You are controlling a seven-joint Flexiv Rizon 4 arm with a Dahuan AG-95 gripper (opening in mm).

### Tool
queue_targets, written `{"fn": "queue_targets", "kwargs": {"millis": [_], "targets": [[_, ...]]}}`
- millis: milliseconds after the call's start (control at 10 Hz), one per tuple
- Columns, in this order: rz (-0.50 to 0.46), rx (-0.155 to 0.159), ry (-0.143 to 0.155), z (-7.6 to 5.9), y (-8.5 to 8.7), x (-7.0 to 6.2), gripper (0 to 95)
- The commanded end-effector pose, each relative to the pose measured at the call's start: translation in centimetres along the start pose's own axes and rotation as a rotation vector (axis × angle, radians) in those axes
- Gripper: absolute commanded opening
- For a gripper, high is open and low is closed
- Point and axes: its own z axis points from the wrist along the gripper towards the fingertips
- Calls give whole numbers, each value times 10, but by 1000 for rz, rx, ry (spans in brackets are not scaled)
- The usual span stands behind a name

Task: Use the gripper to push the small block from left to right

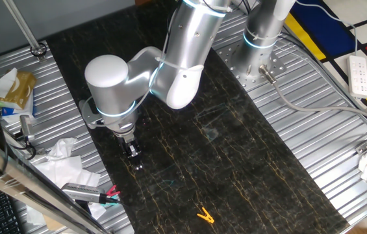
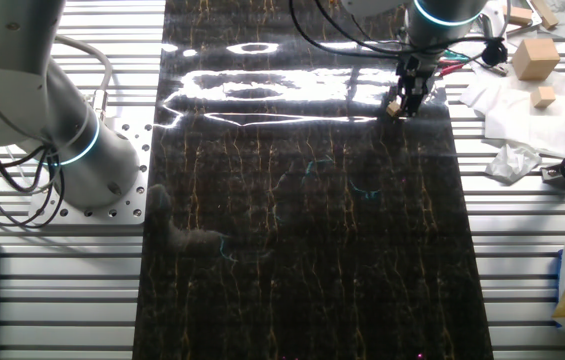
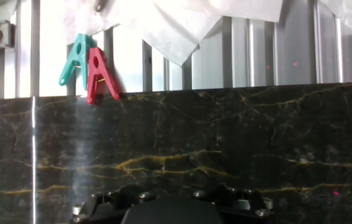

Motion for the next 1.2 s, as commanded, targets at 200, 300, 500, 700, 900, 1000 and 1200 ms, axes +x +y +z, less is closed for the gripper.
{"fn": "queue_targets", "kwargs": {"millis": [200,300,500,700,900,1000,1200], "targets": [[-5,7,2,-1,-1,2,760],[-3,7,3,-1,-1,4,760],[-2,6,3,-2,-2,6,760],[5,-2,3,-2,-2,9,760],[25,-24,3,-1,-1,10,760],[40,-33,3,0,2,11,760],[53,-36,3,0,7,10,760]]}}
